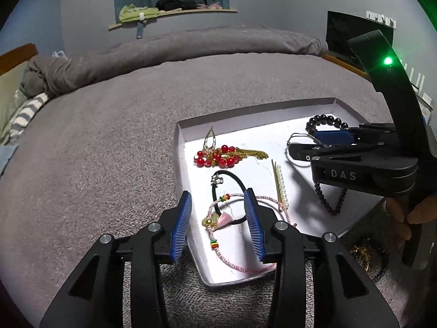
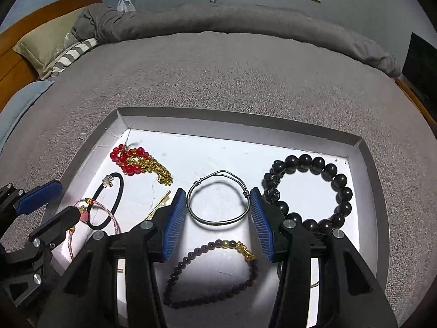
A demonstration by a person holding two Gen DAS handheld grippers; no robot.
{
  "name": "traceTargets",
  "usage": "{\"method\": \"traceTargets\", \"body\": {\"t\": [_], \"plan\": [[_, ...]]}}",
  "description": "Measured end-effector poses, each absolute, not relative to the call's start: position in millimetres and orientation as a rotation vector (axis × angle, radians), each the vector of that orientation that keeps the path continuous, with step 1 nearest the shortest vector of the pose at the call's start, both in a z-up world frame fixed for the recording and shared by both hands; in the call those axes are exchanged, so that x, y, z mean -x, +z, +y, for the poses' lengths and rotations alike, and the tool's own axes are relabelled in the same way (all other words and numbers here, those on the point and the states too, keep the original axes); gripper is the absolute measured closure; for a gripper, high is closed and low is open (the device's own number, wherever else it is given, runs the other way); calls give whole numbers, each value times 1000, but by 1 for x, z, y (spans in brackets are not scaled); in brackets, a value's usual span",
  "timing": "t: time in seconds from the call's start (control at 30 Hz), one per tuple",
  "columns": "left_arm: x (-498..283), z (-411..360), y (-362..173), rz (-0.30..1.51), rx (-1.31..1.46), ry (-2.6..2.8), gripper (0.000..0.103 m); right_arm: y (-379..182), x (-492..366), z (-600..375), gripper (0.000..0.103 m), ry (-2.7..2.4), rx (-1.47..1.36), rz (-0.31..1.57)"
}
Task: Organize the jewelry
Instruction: 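Carry the pink bracelet with the left tool into the tray while the right tool carries the bangle, then open the left tool to drop the pink bracelet while the right tool releases the bangle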
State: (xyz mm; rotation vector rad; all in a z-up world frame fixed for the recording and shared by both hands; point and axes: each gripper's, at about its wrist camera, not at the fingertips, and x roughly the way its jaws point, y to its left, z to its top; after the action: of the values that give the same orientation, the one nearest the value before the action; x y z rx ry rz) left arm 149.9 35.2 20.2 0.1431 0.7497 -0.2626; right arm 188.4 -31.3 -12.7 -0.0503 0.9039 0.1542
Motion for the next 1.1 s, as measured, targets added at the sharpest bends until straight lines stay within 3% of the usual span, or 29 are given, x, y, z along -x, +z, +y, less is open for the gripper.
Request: {"method": "traceTargets", "body": {"t": [0.4, 0.5, 0.63, 0.73, 0.8, 0.93, 1.1], "plan": [[-149, 35, 21, 742, -143, -263, 58, -11, -185, -35, 54, 140, 29, 906], [-149, 36, 21, 740, -138, -264, 58, -10, -181, -39, 47, 137, 12, 897], [-148, 36, 22, 735, -136, -263, 57, -2, -172, -50, 47, 133, -19, 866], [-146, 37, 24, 728, -122, -268, 49, 6, -163, -60, 44, 136, -51, 841], [-143, 38, 26, 712, -126, -247, 35, 12, -154, -67, 37, 137, -70, 818], [-139, 41, 31, 688, -108, -232, 34, 22, -139, -74, 33, 149, -95, 778], [-132, 40, 37, 654, -111, -214, 22, 33, -118, -80, 21, 159, -109, 729]]}}
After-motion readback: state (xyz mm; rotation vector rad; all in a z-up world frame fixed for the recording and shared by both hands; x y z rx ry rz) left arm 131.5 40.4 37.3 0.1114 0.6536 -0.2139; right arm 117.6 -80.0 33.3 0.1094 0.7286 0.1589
